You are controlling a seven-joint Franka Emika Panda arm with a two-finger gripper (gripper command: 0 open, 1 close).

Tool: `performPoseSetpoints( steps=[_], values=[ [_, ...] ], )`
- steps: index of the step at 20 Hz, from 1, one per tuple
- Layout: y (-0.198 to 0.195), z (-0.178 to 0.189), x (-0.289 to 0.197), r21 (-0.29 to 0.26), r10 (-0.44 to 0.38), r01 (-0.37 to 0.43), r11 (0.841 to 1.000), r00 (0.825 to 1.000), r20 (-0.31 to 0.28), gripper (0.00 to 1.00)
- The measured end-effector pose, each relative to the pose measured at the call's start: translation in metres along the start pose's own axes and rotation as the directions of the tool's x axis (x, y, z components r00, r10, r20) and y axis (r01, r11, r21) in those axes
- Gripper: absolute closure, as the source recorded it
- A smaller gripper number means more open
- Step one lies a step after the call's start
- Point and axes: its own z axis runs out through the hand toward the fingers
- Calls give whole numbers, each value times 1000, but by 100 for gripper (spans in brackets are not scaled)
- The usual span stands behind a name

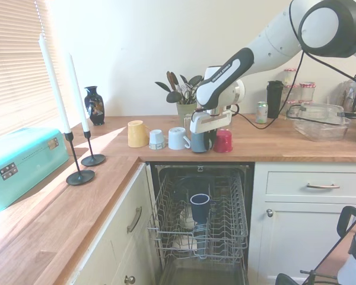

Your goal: Move a mug from dishwasher to table

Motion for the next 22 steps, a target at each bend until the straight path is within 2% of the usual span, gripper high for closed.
performPoseSetpoints(
  steps=[4, 5, 10, 22],
  values=[
    [-7, 14, 10, -11, 3, -3, 1000, 1000, 4, 100],
    [-8, 14, 14, -14, 9, -9, 1000, 1000, 5, 0],
    [-12, 14, 21, -46, 27, -25, 999, 999, 43, 0],
    [-13, 10, 16, -44, 35, -33, 998, 999, 38, 0]
  ],
)
